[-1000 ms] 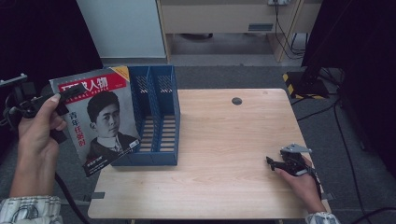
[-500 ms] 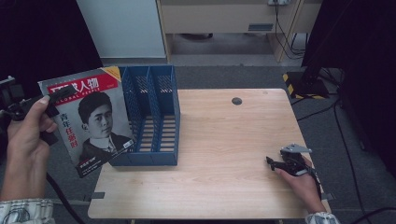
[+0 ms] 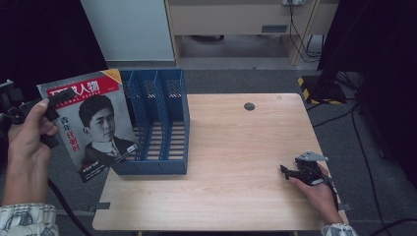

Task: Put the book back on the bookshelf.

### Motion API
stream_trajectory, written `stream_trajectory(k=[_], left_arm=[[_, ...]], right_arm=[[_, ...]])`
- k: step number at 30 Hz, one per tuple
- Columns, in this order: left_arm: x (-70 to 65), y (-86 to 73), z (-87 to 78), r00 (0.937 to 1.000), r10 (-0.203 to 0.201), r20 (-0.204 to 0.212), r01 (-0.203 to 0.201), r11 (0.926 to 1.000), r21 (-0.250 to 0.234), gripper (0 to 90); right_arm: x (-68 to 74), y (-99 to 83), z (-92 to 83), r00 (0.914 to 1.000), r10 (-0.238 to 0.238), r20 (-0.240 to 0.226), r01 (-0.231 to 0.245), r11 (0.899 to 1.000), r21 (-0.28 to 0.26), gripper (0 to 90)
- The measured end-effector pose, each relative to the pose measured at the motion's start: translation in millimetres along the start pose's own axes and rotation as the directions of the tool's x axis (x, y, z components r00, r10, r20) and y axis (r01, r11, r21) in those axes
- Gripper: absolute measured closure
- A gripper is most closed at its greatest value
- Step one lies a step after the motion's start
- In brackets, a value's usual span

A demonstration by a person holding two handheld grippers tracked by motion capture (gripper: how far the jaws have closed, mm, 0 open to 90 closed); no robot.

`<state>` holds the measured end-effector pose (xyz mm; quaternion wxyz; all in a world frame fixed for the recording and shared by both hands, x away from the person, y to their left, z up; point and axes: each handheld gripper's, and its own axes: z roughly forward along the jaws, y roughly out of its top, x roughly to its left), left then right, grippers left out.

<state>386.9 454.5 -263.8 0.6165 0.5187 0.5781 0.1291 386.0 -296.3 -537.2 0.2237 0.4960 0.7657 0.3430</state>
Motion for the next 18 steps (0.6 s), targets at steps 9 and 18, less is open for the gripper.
stream_trajectory(k=[9, 18], left_arm=[[15.8, 1.3, -2.3, 0.9984, 0.008, -0.056, -0.008, 1.0000, 0.002, 86.2], [9.1, -1.7, 6.9, 0.9981, 0.014, -0.060, -0.015, 0.9999, -0.005, 86.2]], right_arm=[[0.0, 0.0, 0.0, 1.0000, -0.001, 0.001, 0.001, 1.000, 0.000, 29.0], [0.3, -0.1, 0.1, 1.0000, 0.001, 0.003, -0.001, 1.000, -0.002, 29.0]])
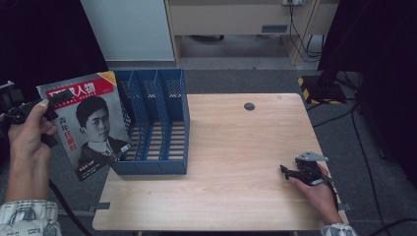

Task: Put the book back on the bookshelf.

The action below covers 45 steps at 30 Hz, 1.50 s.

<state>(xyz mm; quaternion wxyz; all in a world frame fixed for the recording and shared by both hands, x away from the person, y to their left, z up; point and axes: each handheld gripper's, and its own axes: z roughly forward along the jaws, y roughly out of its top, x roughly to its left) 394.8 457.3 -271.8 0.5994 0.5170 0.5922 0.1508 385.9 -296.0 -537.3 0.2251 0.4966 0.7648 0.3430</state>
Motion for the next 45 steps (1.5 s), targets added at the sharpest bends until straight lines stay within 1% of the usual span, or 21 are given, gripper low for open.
stream_trajectory(k=[5, 11, 20, 28, 29, 30, 37, 45], left_arm=[[-6.7, -0.5, 9.5, 1.0000, 0.005, -0.002, -0.005, 1.0000, 0.003, 86.1], [-10.5, -1.2, 17.3, 1.0000, -0.004, 0.004, 0.004, 1.0000, -0.003, 86.2], [-20.1, -1.5, 27.3, 0.9998, 0.014, 0.017, -0.014, 0.9999, 0.007, 86.2], [-26.8, -1.7, 36.0, 0.9994, 0.021, 0.027, -0.021, 0.9998, 0.000, 86.2], [-27.5, -1.8, 37.0, 0.9992, 0.027, 0.028, -0.027, 0.9996, 0.000, 86.2], [-27.7, -1.9, 37.4, 0.9990, 0.033, 0.030, -0.034, 0.9994, 0.004, 86.2], [-29.1, -2.4, 39.8, 0.9992, 0.031, 0.024, -0.031, 0.9995, -0.009, 86.2], [-29.1, -3.6, 44.6, 0.9983, 0.056, 0.012, -0.056, 0.9983, -0.018, 86.2]], right_arm=[[-0.5, 0.1, -0.1, 1.0000, -0.002, -0.002, 0.002, 1.000, 0.001, 29.0], [-0.8, 0.1, 0.0, 1.0000, 0.000, -0.004, 0.000, 1.000, 0.002, 29.0], [-0.7, 0.1, 0.0, 1.0000, 0.000, -0.004, 0.000, 1.000, 0.002, 29.0], [-0.8, 0.1, 0.0, 1.0000, 0.000, -0.005, 0.000, 1.000, 0.003, 29.0], [-0.8, 0.1, 0.0, 1.0000, 0.000, -0.005, 0.000, 1.000, 0.003, 29.0], [-0.9, 0.1, 0.0, 1.0000, 0.000, -0.005, 0.000, 1.000, 0.003, 29.0], [-0.8, 0.1, 0.0, 1.0000, 0.001, -0.005, -0.001, 1.000, 0.003, 29.0], [-0.8, 0.1, 0.0, 1.0000, 0.002, -0.006, -0.002, 1.000, 0.003, 29.1]])
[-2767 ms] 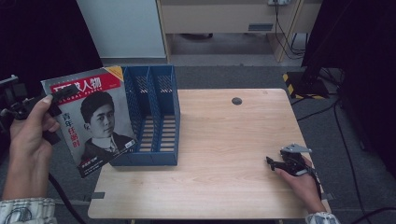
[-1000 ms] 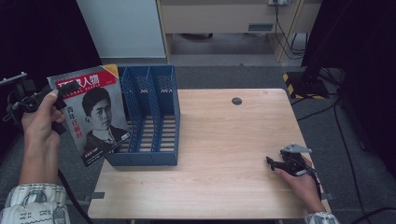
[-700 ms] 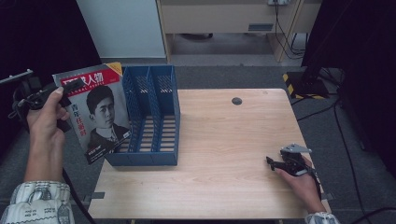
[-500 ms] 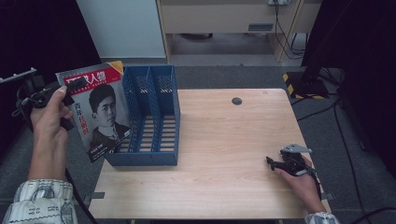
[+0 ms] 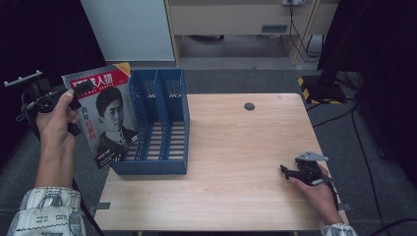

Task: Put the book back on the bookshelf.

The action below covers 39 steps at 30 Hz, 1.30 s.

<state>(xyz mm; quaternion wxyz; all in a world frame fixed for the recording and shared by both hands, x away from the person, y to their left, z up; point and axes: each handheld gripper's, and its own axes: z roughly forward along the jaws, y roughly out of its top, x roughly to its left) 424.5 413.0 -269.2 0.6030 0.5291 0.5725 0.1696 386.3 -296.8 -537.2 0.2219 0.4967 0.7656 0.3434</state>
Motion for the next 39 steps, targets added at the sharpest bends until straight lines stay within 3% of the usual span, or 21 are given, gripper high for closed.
stream_trajectory(k=[6, 39], left_arm=[[-1.6, -1.5, 3.4, 0.9989, 0.044, -0.019, -0.044, 0.9990, -0.004, 86.2], [-3.3, -4.2, 14.1, 0.9990, 0.044, 0.003, -0.044, 0.9975, -0.055, 86.2]], right_arm=[[-0.1, 0.0, -0.1, 1.0000, 0.001, -0.002, -0.001, 1.000, 0.002, 29.0], [0.3, -0.1, 0.0, 1.0000, -0.003, 0.004, 0.003, 1.000, -0.002, 29.0]])
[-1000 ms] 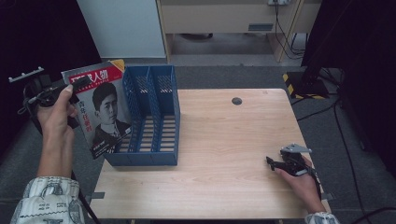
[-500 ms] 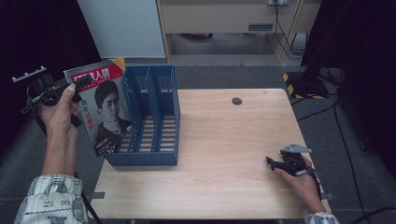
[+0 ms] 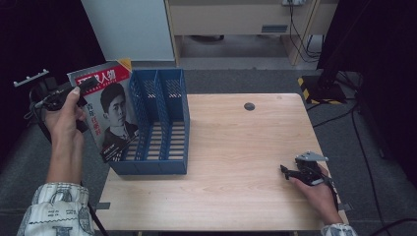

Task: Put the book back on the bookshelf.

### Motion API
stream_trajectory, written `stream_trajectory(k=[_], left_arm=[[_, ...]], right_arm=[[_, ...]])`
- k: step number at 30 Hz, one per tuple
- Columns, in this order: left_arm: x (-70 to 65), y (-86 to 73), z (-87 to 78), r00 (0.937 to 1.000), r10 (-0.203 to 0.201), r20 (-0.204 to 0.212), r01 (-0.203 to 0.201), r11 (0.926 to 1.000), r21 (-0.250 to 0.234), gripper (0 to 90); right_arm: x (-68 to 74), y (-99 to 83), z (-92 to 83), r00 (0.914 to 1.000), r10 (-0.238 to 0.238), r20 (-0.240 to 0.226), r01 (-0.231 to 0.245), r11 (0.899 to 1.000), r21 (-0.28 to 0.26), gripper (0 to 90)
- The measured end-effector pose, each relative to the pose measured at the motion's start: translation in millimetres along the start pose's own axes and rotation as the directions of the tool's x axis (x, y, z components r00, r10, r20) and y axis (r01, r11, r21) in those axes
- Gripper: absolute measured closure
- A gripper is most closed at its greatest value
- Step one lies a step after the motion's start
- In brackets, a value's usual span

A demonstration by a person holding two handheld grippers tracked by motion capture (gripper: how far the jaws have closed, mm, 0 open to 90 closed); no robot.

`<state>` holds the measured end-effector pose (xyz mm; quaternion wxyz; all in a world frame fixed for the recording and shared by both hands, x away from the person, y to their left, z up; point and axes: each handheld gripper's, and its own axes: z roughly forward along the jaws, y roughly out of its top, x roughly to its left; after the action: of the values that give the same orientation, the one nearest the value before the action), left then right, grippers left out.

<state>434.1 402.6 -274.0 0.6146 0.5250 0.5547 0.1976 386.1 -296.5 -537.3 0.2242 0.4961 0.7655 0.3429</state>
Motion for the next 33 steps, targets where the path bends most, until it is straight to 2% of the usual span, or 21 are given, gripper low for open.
stream_trajectory(k=[12, 18, 27, 30, 33], left_arm=[[1.8, -3.1, -0.2, 0.9999, 0.015, 0.003, -0.015, 0.9998, -0.010, 86.1], [2.1, -6.9, 1.0, 0.9998, 0.019, 0.004, -0.019, 0.9993, -0.031, 86.1], [1.6, -14.3, 2.6, 0.9986, 0.050, 0.018, -0.048, 0.9952, -0.085, 86.1], [0.6, -16.0, 3.6, 0.9976, 0.067, 0.019, -0.065, 0.9944, -0.083, 86.1], [-0.1, -17.6, 4.9, 0.9977, 0.064, 0.021, -0.063, 0.9948, -0.081, 86.0]], right_arm=[[0.0, 0.0, 0.0, 1.0000, 0.001, 0.000, -0.001, 1.000, 0.000, 29.0], [0.3, -0.1, 0.0, 1.0000, 0.001, 0.003, -0.001, 1.000, -0.002, 29.0], [0.1, 0.0, 0.0, 1.0000, 0.002, 0.001, -0.002, 1.000, 0.000, 29.0], [0.1, 0.0, -0.1, 1.0000, 0.002, 0.001, -0.002, 1.000, 0.000, 29.0], [0.1, 0.0, 0.0, 1.0000, 0.002, 0.001, -0.002, 1.000, 0.000, 29.0]])
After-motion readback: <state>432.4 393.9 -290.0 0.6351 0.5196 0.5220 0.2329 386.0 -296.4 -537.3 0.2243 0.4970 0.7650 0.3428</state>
